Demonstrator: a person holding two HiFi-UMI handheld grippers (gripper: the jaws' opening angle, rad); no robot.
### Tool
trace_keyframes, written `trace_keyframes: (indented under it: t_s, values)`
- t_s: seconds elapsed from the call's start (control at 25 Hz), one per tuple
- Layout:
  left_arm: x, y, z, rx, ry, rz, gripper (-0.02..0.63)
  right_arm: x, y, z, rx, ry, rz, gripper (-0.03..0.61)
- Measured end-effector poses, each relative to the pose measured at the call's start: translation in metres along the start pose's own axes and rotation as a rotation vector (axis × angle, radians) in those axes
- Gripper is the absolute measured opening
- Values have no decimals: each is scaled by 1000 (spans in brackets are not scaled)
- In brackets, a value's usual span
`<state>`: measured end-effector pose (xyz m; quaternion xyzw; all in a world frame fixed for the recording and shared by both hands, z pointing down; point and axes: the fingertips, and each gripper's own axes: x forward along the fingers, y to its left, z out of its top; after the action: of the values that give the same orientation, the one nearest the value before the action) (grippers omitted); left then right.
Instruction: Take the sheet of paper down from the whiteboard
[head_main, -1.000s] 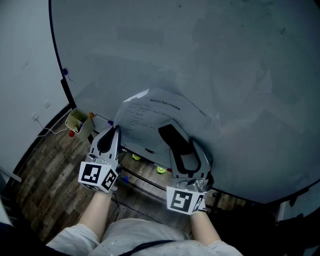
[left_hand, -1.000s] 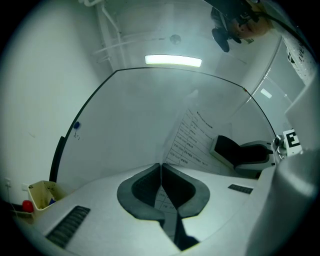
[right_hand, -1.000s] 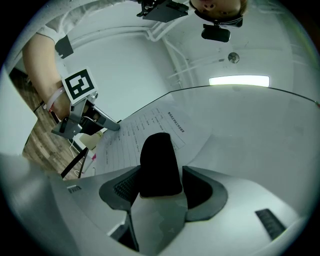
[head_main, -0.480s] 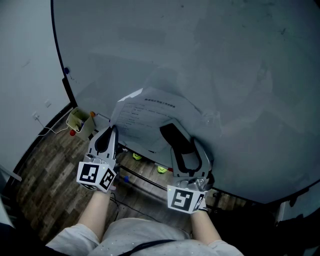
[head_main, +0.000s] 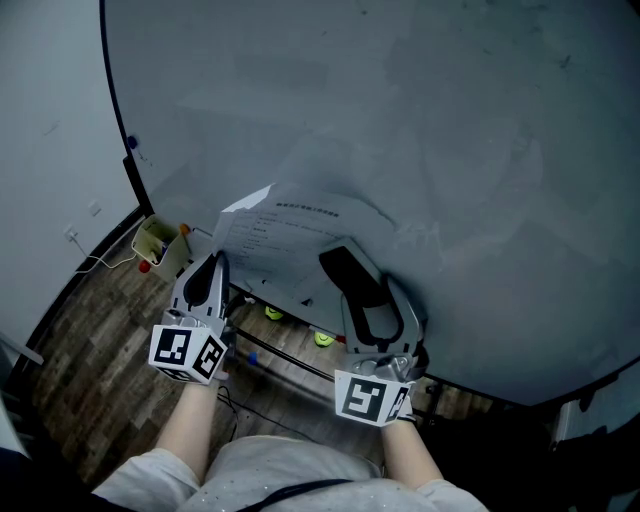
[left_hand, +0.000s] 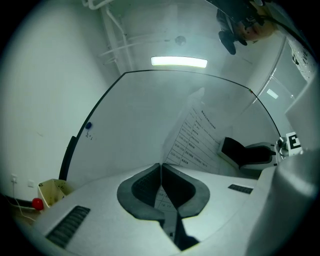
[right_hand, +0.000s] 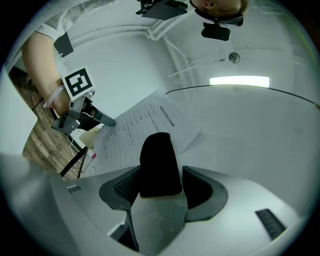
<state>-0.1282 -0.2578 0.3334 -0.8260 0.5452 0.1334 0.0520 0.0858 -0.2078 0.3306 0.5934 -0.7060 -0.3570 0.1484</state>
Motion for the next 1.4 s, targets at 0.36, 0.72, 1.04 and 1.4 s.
trace_keyframes:
  t_s: [0.36, 0.72, 1.04, 1.4]
  values:
    - [1, 4, 2, 6, -7, 17, 20, 1, -1, -2, -5, 0, -1, 261]
    - [0, 9, 2, 14, -8, 31, 20, 2, -2, -5, -4, 4, -3, 261]
    - [-2, 10, 2, 30, -12, 32, 20, 1, -2, -6, -3, 5, -6, 261]
    - [-2, 14, 4, 28, -14, 42, 20, 2, -3, -6, -2, 6, -5, 261]
